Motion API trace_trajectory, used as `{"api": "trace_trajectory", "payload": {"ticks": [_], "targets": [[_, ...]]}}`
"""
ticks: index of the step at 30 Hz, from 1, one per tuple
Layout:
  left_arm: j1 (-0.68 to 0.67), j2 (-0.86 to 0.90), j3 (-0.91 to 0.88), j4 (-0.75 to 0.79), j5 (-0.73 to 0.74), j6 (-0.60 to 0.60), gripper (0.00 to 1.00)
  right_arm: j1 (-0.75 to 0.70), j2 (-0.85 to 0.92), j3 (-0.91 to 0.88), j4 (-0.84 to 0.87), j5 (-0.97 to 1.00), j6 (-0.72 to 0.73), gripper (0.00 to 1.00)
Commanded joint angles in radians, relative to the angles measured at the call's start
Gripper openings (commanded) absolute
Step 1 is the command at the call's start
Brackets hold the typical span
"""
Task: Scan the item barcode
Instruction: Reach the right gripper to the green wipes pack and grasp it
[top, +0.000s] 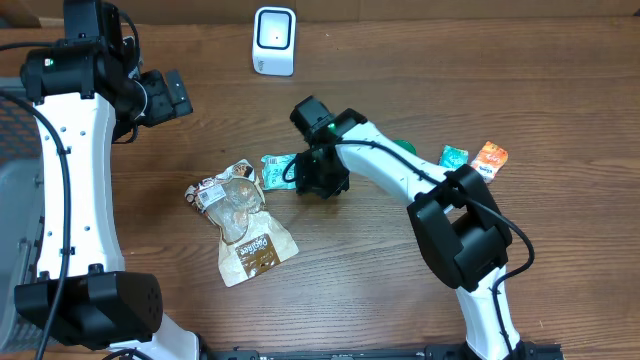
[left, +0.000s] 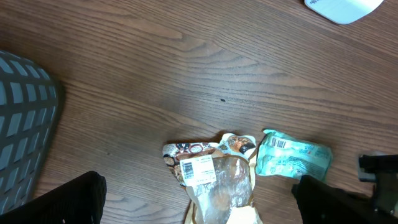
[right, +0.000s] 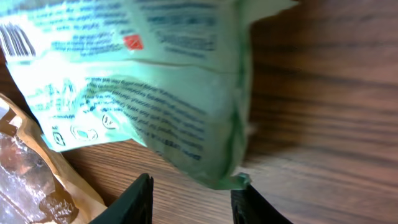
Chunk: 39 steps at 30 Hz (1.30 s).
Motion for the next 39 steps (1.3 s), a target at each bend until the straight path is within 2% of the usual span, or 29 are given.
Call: {"api": "trace_trajectory", "payload": {"ticks": [1, 5, 7, 14, 29, 34, 39], "targets": [[-0.005, -0.011, 0.009, 0.002, 0.007, 0.000, 1.00, -0.024, -0.027, 0.009, -0.012, -0.068, -0.113, 0.39], [-0.005, -0.011, 0.009, 0.002, 0.005, 0.000, 1.00, -0.060, -0.085, 0.066, -0.060, -0.081, -0.169, 0.44], [-0.005, -0.011, 0.009, 0.002, 0.005, 0.000, 1.00, -0.086, -0.109, 0.089, -0.068, -0.080, -0.179, 0.50], [-0.005, -0.011, 0.009, 0.001, 0.004, 0.000, 1.00, -0.166, -0.111, 0.071, 0.015, -0.093, -0.177, 0.62], [-0.005, -0.011, 0.009, 0.001, 0.004, 0.000, 1.00, -0.158, 0.033, -0.056, 0.228, -0.324, -0.134, 0.63], [-0.005, -0.011, 0.009, 0.002, 0.004, 0.000, 1.00, -0.150, 0.100, -0.057, 0.270, -0.331, -0.073, 0.54], [-0.005, -0.011, 0.009, 0.002, 0.004, 0.000, 1.00, -0.141, 0.128, -0.057, 0.287, -0.331, -0.072, 0.31]]}}
